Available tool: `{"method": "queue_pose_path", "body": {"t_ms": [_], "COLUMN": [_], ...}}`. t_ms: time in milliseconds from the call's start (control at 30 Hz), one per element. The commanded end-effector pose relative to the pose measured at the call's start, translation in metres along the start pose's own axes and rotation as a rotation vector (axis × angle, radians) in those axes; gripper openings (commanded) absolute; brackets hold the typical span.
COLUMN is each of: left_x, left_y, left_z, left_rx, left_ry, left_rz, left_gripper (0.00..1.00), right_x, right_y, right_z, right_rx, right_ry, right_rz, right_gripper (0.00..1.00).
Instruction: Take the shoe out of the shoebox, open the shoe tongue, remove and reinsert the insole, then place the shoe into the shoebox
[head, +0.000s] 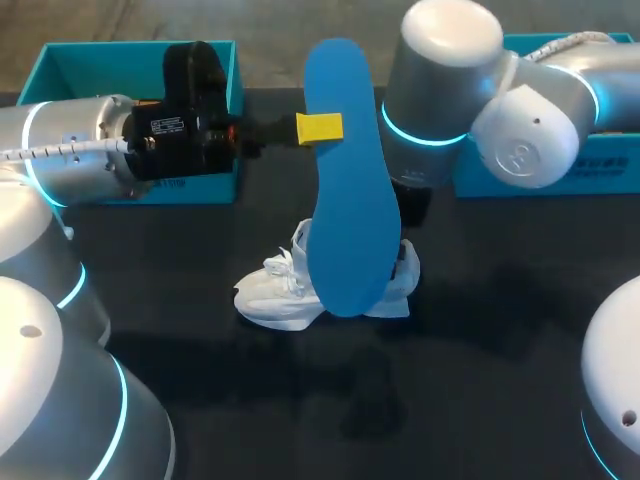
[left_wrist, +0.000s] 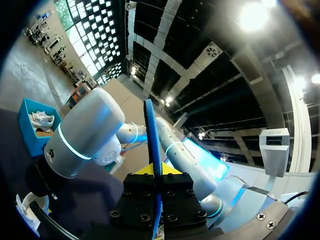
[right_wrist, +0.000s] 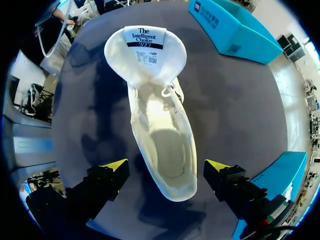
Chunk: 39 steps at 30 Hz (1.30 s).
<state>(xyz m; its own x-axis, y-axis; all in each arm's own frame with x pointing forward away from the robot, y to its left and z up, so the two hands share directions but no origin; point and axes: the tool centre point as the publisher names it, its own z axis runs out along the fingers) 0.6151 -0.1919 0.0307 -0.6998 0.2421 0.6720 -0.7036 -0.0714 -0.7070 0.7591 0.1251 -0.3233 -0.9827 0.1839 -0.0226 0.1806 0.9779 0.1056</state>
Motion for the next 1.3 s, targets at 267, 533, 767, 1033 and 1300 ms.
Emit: {"method": "queue_pose_path", "body": {"t_ms": [267,533,767,1033,1300], "left_x": [-0.002,-0.002,-0.002,-0.002,-0.002], "left_y": [0.0,0.0,0.0,0.0,0.0], "left_z": [0.002,0.002,0.002,0.002,0.002], "left_rx": [0.001,0.001,0.001,0.001,0.001], "left_ry": [0.002,0.002,0.002,0.002,0.002], "left_rz": [0.0,0.0,0.0,0.0,0.0], "left_gripper": [0.0,0.0,0.0,0.0,0.0], "right_x": [0.001,0.001,0.001,0.001,-0.012], "right_y": [0.002,0.002,0.002,0.002,0.01], "right_z": [0.001,0.001,0.001,0.001,0.003], "right_rx": [0.017,0.017,0.017,0.017,0.033], "right_ry": [-0.001,-0.001,-0.001,-0.001,-0.02], "right_rz": [-0.011,-0.011,-0.011,-0.011,-0.017], "right_gripper": [1.0,1.0,1.0,1.0,1.0]}}
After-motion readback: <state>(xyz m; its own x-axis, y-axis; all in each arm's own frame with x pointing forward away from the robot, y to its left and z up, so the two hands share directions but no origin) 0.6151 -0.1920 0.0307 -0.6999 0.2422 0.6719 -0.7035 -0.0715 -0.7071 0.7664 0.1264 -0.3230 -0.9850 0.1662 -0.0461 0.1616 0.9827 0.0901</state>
